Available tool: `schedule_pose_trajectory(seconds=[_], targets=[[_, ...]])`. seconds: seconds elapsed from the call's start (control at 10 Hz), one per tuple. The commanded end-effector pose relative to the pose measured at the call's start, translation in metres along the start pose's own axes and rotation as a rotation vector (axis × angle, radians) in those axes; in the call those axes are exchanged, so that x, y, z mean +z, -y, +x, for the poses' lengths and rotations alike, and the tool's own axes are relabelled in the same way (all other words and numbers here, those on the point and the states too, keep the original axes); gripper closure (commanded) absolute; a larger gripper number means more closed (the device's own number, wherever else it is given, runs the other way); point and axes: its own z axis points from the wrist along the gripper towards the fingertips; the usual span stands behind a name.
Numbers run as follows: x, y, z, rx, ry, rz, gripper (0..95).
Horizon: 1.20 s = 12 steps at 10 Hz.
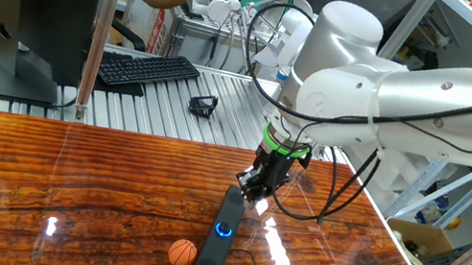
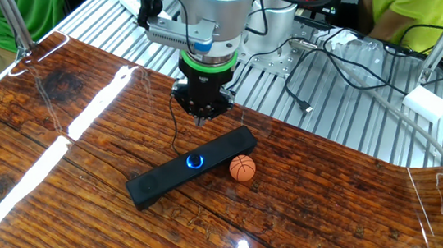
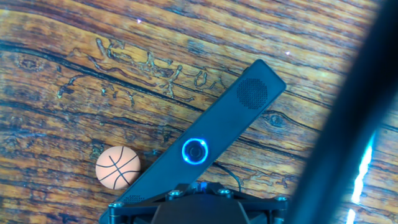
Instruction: Turn the knob to increase the volume of the speaker
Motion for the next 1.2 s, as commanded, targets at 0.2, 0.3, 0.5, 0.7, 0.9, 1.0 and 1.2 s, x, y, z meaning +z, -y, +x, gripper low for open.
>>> schedule_pose_trajectory(seconds=[0.2,0.3,0.5,0.7,0.9,1.0,1.2], targets=[[0.001,0.000,-0.001,0.005,-0.007,0.006,95.0],[0.001,0.000,-0.002,0.006,-0.011,0.006,95.0],[0.002,0.000,-0.005,0.021,-0.016,0.001,95.0],[0.003,0.000,-0.007,0.038,-0.025,0.005,95.0],[0.008,-0.001,-0.010,0.048,-0.022,0.012,95.0],[0.011,-0.001,-0.012,0.053,-0.021,0.011,95.0],[0.014,0.000,-0.019,0.045,-0.035,0.008,95.0]])
